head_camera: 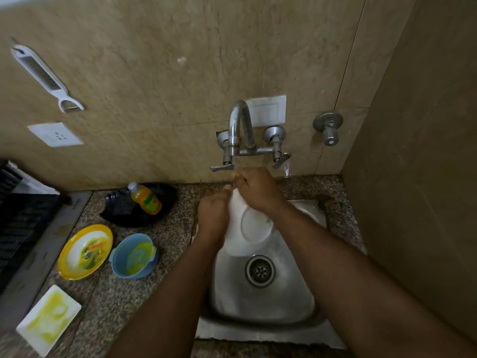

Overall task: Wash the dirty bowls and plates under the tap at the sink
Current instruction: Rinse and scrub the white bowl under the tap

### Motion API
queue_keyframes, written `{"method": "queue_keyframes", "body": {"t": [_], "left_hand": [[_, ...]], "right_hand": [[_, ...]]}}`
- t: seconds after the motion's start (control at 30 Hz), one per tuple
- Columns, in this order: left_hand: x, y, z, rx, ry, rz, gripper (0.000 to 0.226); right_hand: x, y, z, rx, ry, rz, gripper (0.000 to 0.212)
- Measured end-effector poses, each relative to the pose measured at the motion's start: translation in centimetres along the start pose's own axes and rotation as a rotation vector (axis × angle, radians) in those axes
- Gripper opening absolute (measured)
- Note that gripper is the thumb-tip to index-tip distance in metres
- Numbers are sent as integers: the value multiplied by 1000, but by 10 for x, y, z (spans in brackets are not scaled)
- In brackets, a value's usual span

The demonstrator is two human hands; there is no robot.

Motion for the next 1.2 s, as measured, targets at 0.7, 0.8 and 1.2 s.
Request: {"method": "queue_keyframes", "body": {"t": [0.7,0.8,1.2], "left_hand": [[-10,-17,16,3,63,272,39],[-11,-18,16,-5,66,299,44],[-22,-67,-20,-61,161,-25,43]], "right_hand": [[5,-15,55,242,139,40,54],[9,11,35,392,28,-98,46],[-1,63,74,843,-95,-846,40]]}}
Point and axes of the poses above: each hand's wrist, its own z-axis away from the middle knuckle, its own x-axis out of the palm, y = z × x, the point moved 5 cm from there along -z, towards the middle knuckle, and after that the axes turned 9 degrees about y, right-handed, at the moved point
